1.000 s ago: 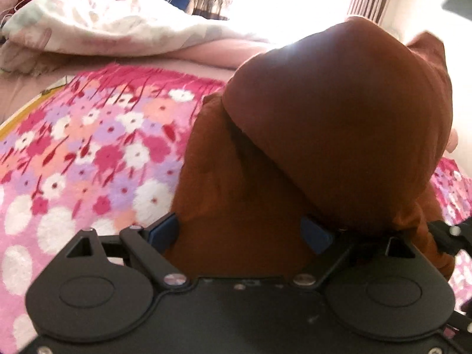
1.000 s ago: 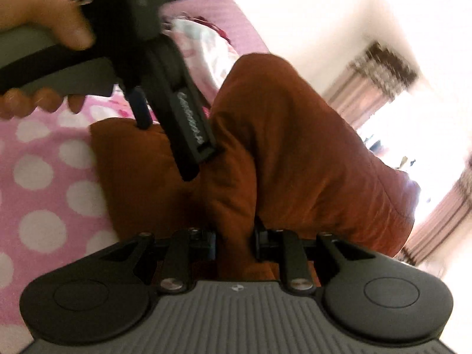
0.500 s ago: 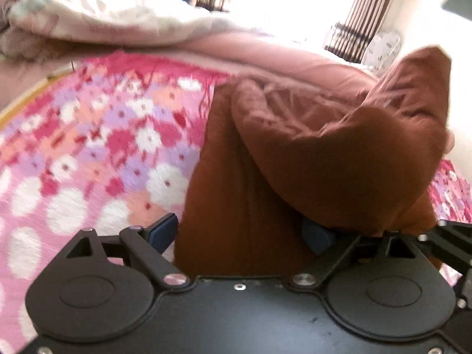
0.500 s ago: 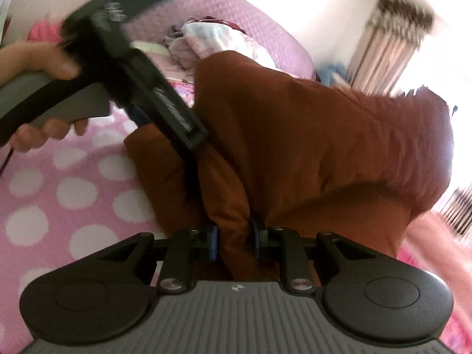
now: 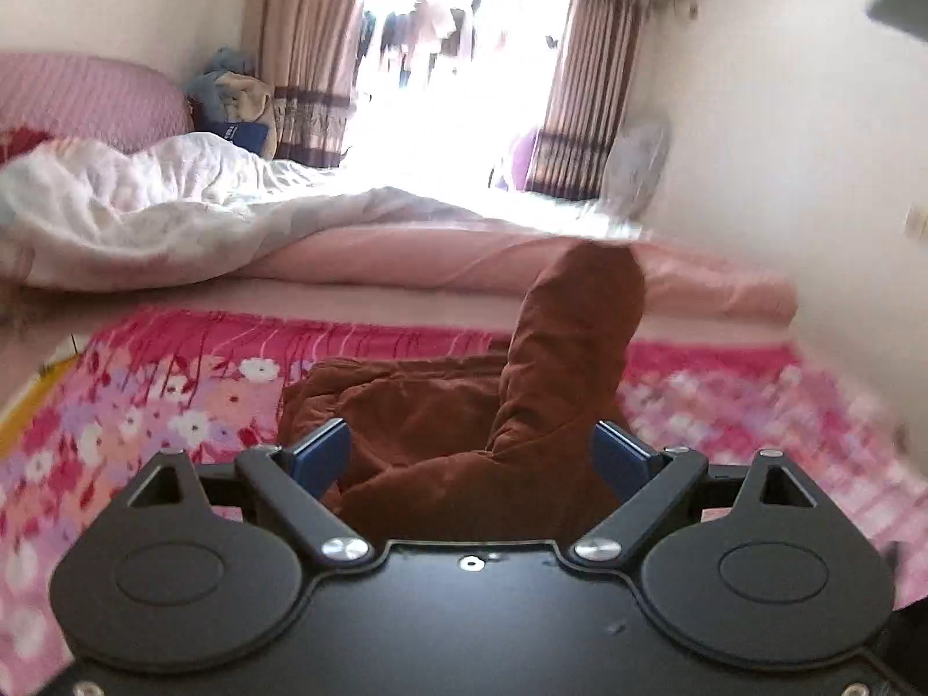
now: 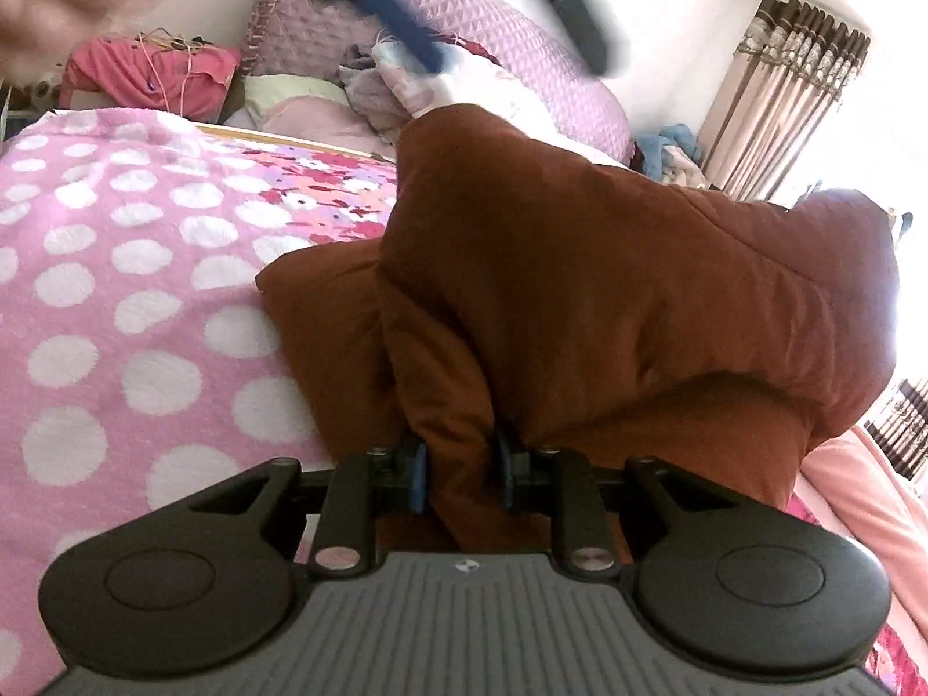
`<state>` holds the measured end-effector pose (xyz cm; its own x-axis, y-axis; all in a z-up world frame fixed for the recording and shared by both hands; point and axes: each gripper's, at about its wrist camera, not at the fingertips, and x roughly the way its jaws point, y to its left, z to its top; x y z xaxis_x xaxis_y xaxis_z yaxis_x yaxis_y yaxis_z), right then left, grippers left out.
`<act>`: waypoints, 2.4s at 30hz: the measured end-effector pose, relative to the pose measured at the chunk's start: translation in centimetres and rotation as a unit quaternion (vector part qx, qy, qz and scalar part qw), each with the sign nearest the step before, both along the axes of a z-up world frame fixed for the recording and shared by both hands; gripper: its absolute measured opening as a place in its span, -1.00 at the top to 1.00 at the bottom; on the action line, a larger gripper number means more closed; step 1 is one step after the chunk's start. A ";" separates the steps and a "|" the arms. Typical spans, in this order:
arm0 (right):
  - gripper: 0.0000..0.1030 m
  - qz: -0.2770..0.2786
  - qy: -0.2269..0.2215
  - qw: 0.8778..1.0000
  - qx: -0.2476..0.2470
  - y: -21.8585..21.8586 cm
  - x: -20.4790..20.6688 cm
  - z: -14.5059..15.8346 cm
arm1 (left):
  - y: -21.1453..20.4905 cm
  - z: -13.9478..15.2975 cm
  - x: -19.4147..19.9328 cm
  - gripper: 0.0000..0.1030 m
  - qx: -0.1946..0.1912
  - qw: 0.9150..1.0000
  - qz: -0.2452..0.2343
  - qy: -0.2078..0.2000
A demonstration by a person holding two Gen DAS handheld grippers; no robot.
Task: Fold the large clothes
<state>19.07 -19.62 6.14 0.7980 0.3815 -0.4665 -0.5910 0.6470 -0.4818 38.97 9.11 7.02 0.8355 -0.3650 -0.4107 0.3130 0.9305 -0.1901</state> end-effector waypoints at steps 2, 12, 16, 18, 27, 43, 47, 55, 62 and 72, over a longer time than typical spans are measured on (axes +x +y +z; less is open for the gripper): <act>0.49 0.001 -0.001 1.000 0.002 0.6 0.4 -0.4 | -1.2 -1.9 3.2 -0.85 0.031 0.998 0.012 0.045; 0.47 0.021 0.022 0.998 0.048 -0.9 0.9 2.0 | 2.1 -10.0 10.1 -0.87 -0.001 0.983 0.066 0.169; 0.47 0.021 0.050 0.993 0.107 -3.3 1.4 3.9 | 2.8 -10.4 10.0 -0.87 -0.018 0.984 0.062 0.167; 0.47 0.009 0.069 0.985 0.158 -5.3 2.2 5.0 | 2.7 -10.2 9.2 -0.87 -0.019 0.984 0.061 0.165; 0.46 -0.150 0.058 0.966 0.203 -9.0 7.7 6.1 | 2.7 -10.3 8.3 -0.87 -0.016 0.986 0.063 0.152; 0.53 -0.160 0.128 0.967 0.152 -6.2 12.7 4.0 | 2.3 -3.9 4.9 -0.79 -0.006 0.994 0.063 0.094; 0.57 -0.147 0.134 0.967 0.158 -6.4 13.2 4.4 | 0.1 0.1 6.9 -0.79 0.027 0.996 0.036 0.075; 0.57 -0.128 0.144 0.968 0.159 -6.4 13.4 4.8 | -7.5 0.8 16.1 -0.79 0.093 0.982 -0.028 0.159; -0.16 -0.114 0.133 0.965 0.197 -9.4 13.5 7.2 | -4.9 -5.3 20.4 -0.87 0.119 0.966 0.020 0.230; -0.20 -0.184 0.137 0.951 0.209 -9.9 22.3 7.3 | -1.8 -7.5 17.5 -0.89 0.096 0.969 0.038 0.224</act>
